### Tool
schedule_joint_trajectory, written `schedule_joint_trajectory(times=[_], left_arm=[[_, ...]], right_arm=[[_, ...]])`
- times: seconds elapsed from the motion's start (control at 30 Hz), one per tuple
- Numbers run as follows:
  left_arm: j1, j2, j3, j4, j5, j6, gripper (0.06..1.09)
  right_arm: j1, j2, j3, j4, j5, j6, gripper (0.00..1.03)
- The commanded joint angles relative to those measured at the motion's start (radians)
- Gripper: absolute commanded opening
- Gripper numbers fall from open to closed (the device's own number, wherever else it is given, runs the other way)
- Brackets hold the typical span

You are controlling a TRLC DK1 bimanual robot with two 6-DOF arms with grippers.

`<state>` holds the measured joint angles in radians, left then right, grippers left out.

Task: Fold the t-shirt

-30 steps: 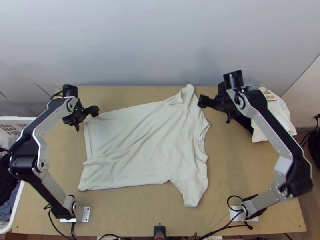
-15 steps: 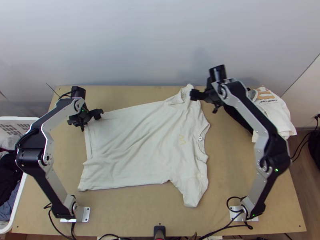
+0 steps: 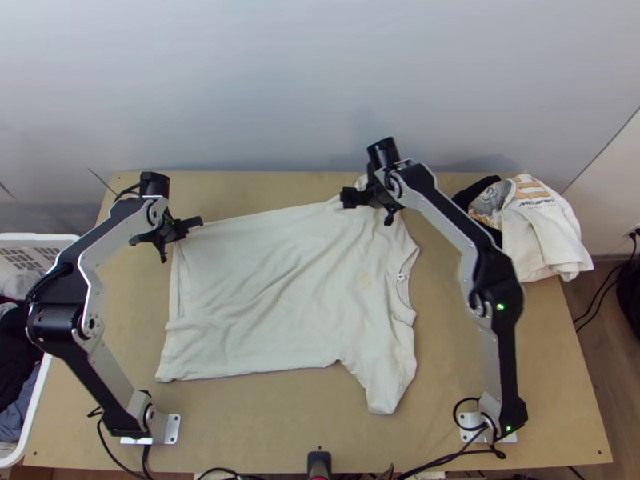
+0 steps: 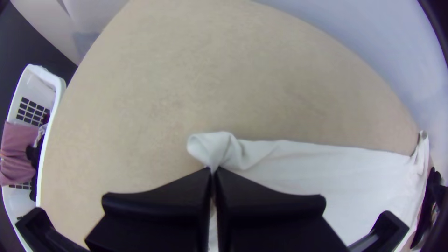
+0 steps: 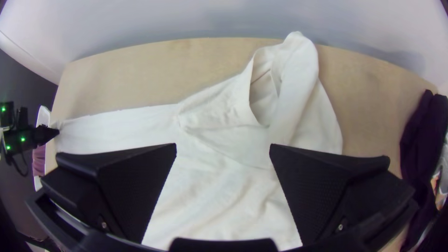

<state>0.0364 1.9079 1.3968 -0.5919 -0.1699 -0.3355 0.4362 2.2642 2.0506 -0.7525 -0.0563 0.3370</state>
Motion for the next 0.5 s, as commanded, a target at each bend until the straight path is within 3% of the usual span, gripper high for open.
schedule_joint_trajectory(times=[0.0,0.1,0.3,0.33,0.47], left_arm=[[-0.001,-0.023,-0.004,0.006,-0.014,0.007,0.10],[-0.004,-0.026,-0.001,0.006,-0.014,0.007,0.10],[-0.012,-0.032,0.001,0.003,-0.014,0.007,0.10],[-0.012,-0.032,0.002,0.003,-0.014,0.007,0.10],[-0.012,-0.032,0.005,0.003,-0.014,0.007,0.10]], right_arm=[[0.015,0.169,0.161,-0.001,0.046,-0.010,0.93],[0.012,0.212,0.212,0.016,0.105,-0.007,0.93],[0.007,0.245,0.229,0.056,0.108,-0.010,0.92],[0.007,0.250,0.229,0.067,0.108,-0.013,0.85],[0.006,0.261,0.233,0.101,0.108,-0.030,0.28]])
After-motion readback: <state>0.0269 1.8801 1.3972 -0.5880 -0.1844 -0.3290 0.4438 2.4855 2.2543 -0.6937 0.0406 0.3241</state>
